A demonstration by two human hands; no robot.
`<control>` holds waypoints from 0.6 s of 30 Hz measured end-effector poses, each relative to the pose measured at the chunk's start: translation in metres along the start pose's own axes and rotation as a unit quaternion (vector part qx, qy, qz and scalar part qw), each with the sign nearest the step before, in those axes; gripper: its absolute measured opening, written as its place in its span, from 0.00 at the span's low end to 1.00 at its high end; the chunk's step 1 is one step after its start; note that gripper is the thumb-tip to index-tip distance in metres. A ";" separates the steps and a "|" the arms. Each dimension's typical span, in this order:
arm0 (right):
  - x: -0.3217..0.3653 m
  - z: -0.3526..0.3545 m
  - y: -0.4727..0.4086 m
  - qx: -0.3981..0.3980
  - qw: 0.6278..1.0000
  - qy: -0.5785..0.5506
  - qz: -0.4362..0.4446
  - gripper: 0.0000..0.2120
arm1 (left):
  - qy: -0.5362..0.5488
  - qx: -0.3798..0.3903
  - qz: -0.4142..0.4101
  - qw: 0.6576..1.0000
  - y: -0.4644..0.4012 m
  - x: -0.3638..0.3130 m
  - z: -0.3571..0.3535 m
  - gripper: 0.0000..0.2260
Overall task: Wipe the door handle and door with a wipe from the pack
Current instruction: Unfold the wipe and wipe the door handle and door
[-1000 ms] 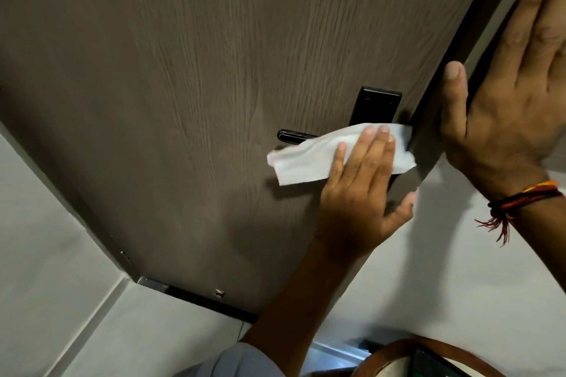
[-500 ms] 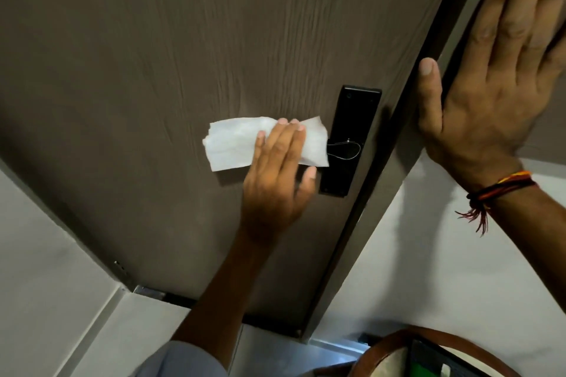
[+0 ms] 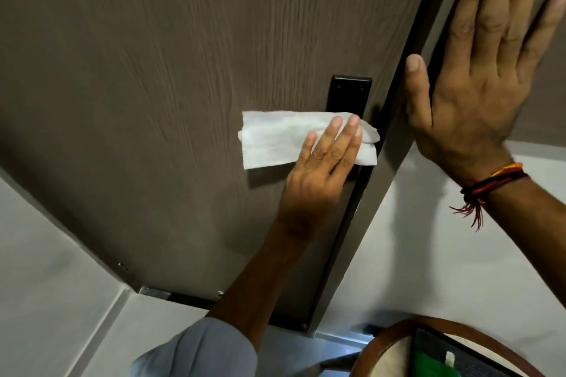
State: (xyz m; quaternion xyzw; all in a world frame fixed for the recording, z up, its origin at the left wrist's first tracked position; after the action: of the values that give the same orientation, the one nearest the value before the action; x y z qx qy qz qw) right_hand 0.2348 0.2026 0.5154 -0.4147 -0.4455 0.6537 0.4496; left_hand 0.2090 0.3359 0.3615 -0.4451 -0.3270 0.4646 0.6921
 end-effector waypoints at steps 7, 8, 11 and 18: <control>-0.002 0.010 0.050 0.074 0.980 -0.180 0.030 0.30 | 0.084 0.005 -0.004 0.996 -0.021 0.011 0.032 0.14; -0.002 0.013 0.063 0.085 0.972 -0.216 0.029 0.29 | 0.103 0.012 0.021 0.994 -0.018 0.011 0.035 0.13; -0.007 0.024 0.112 0.124 0.940 -0.315 0.032 0.26 | 0.195 0.094 0.062 0.974 0.013 -0.018 0.033 0.10; -0.065 0.024 0.335 0.321 0.442 -0.671 -0.501 0.29 | 0.510 0.255 0.472 0.673 0.124 -0.116 -0.036 0.11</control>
State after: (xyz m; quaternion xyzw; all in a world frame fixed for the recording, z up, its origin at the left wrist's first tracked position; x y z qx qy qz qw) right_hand 0.1556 0.0684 0.2109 0.6226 -0.4967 0.4857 0.3602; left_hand 0.1555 0.2378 0.2284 -0.5144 0.4614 0.4955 0.5263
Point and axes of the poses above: each hand's wrist, its own y-axis away from the middle knuckle, its own z-axis out of the back of the hand, x = y × z, the point moved 9 cm from there along -y, towards the middle knuckle, and after that the axes turned 3 degrees about -y, right-handed, at the moved point
